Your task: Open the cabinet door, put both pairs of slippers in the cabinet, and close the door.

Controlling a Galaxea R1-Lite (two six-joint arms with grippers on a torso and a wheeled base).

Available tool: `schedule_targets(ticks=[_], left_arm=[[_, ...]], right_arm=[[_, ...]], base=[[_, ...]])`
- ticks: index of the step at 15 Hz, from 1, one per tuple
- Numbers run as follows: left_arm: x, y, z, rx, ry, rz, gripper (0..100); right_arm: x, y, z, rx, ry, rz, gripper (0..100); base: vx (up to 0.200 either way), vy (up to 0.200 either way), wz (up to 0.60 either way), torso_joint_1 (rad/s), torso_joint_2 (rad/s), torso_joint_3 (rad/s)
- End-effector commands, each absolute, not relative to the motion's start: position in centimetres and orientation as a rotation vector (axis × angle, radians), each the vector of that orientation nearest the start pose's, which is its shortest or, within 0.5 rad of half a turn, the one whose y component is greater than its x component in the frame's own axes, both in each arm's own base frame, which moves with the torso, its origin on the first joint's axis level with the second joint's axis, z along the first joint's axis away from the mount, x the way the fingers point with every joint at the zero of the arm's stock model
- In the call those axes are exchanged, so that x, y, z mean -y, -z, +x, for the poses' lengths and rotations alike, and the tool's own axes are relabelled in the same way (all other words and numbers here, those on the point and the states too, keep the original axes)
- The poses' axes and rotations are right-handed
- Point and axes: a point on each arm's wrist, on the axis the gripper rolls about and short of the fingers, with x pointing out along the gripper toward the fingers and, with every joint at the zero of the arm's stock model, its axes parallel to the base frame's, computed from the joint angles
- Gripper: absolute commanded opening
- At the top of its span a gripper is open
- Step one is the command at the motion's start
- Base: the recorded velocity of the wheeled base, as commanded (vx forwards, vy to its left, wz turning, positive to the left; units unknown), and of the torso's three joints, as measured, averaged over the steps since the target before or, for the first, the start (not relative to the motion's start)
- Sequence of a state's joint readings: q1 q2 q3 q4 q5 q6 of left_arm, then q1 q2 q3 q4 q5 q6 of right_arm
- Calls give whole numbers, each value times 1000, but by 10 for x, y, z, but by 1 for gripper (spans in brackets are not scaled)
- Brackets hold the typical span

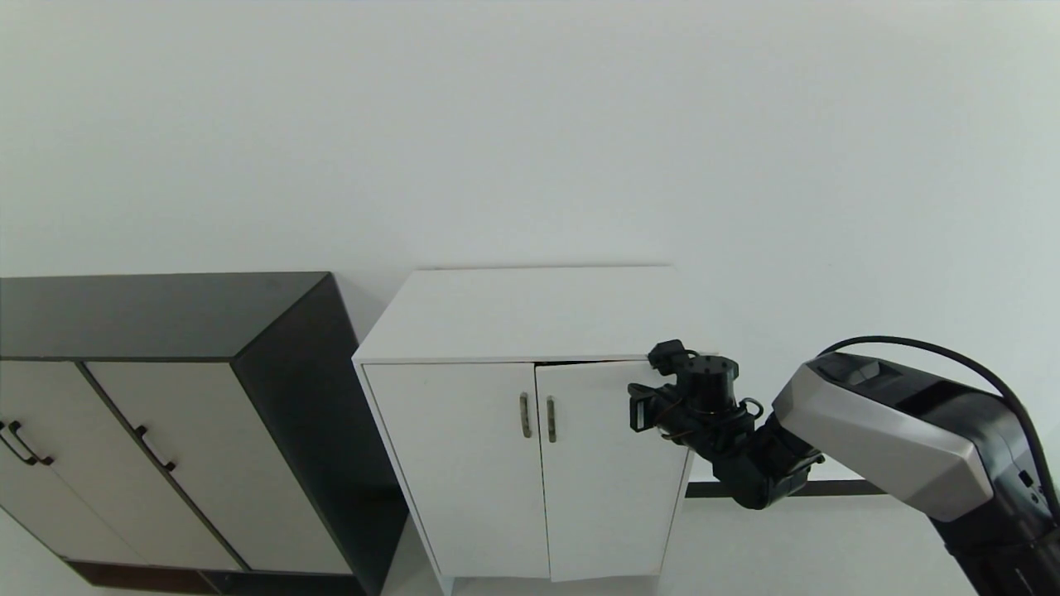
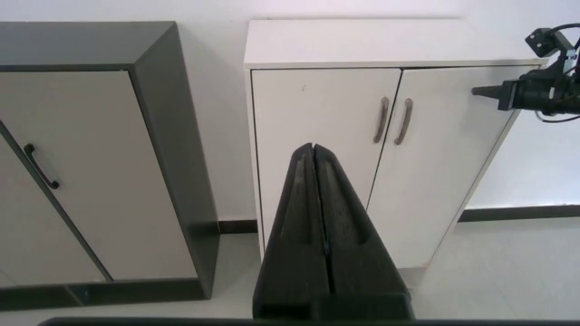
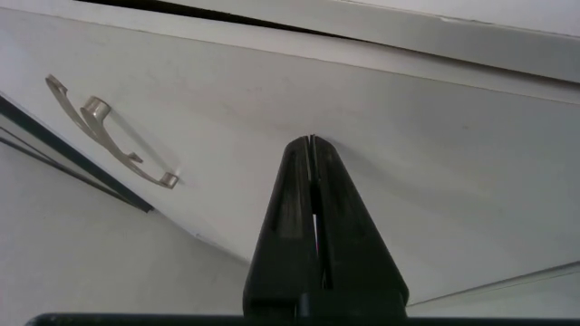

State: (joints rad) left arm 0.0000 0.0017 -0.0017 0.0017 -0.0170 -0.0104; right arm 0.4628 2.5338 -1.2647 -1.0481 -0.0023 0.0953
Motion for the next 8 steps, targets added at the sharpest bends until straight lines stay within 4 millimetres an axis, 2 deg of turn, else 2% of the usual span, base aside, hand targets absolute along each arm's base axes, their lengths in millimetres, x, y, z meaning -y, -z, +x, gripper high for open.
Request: schedule_targets(ticks=[1, 8], left_arm=[[0, -76, -23, -3, 17, -11, 0], [0, -76, -23, -3, 17, -11, 0]], right_arm=[[-211, -2, 422, -240, -449, 41, 0], [-211, -4, 428, -219, -444, 47, 0]], base=[[0, 0, 0, 0, 0, 0], [0, 0, 0, 0, 0, 0]])
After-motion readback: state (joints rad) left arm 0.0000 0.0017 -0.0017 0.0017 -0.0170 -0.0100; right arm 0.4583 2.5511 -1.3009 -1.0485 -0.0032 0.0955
